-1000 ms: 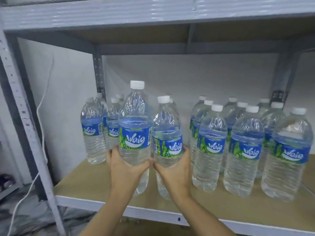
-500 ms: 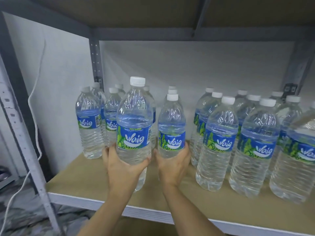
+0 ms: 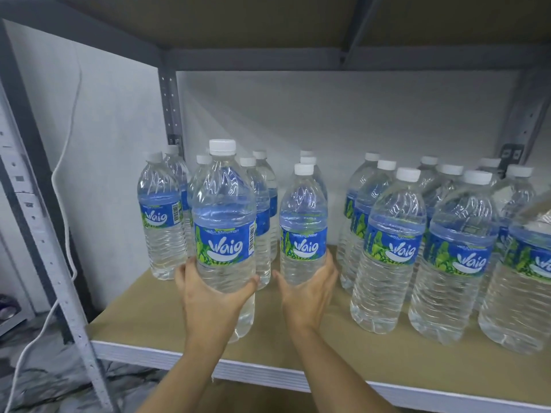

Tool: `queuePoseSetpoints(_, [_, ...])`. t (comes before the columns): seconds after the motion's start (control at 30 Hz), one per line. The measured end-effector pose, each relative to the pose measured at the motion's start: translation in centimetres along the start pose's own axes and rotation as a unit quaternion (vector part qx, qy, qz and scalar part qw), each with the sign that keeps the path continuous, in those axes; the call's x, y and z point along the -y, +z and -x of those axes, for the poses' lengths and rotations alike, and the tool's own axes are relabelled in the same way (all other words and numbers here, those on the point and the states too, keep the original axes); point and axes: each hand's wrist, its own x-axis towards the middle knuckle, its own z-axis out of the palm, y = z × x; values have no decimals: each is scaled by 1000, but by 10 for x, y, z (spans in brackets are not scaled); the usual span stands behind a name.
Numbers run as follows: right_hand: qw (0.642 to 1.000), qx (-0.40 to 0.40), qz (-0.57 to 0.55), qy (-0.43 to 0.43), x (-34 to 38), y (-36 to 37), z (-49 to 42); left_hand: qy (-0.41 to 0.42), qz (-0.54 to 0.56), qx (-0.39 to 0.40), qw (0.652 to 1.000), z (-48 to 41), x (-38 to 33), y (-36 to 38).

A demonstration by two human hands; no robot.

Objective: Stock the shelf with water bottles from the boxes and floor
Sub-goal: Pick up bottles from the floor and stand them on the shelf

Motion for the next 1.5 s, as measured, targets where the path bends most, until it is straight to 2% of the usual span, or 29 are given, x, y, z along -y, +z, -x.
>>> queuePoseSetpoints(0.23, [1000,13,-3,2,0,1,-4,-13,4,4,1000,0,6,0])
queuePoseSetpoints(0.33, [997,75,-14,12,-9,-7,-4,-14,3,6,1000,-1,10,0])
queuePoseSetpoints(0.43, [982,167,-22,88,-30,-18,1,-15,7,10,1000,-3,11,1])
queuePoseSetpoints(0.5, [975,188,-3,120,-38,-21,2,-9,10,8,1000,-3,13,4])
queuePoseSetpoints(0.73, [977,163,-28,132,-38,-17,2,-7,12,21,1000,-11,20,18])
queuePoseSetpoints(1.17, [975,184,-30,120,-41,-17,1,-27,-19,36,999,-20,51,51])
queuePoseSetpoints(1.33, [976,191,-14,109,-48,-18,0,-62,-30,81,994,-29,57,50])
queuePoseSetpoints(1.5, [977,185,-3,109,-51,-17,-1,-76,18,116,990,-31,57,48])
